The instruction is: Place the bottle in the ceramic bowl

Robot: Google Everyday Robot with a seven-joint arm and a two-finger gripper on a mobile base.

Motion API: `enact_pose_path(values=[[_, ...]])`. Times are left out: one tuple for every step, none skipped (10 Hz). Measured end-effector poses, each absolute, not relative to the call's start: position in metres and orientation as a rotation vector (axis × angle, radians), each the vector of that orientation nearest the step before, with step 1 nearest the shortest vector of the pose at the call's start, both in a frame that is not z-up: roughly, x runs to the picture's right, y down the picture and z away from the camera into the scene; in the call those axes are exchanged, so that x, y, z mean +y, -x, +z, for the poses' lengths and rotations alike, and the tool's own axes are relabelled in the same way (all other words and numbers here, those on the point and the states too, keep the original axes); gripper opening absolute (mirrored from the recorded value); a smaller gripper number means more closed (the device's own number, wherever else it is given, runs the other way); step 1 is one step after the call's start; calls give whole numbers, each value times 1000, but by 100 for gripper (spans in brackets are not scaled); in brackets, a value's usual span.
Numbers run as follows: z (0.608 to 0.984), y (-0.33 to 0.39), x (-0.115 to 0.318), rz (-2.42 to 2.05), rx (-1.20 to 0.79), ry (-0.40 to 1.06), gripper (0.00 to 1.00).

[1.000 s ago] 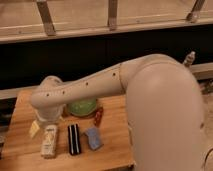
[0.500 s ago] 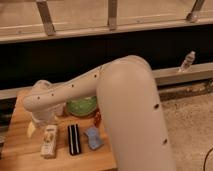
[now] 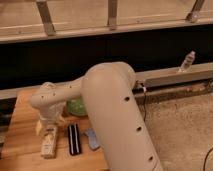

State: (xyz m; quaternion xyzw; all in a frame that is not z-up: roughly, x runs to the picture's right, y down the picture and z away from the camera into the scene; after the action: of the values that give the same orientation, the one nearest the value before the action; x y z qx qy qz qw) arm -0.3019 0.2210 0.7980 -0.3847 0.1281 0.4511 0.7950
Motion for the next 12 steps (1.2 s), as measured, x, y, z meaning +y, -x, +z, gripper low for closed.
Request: enact_pose_path(values=[[803, 299, 226, 969, 300, 831, 80], [808, 297, 230, 964, 320, 843, 80], [810, 296, 235, 957, 330, 850, 76], [808, 294, 237, 951, 330, 854, 65], [802, 292, 234, 947, 325, 853, 54], [794, 290, 230, 944, 317, 854, 45], [788, 289, 228, 941, 311, 856, 37], [785, 289, 229, 939, 301, 861, 24], [782, 290, 230, 936, 289, 864, 14], [780, 291, 230, 933, 280, 865, 6], [778, 292, 230, 930, 270, 866, 1], [775, 291, 228, 930, 255, 866, 0]])
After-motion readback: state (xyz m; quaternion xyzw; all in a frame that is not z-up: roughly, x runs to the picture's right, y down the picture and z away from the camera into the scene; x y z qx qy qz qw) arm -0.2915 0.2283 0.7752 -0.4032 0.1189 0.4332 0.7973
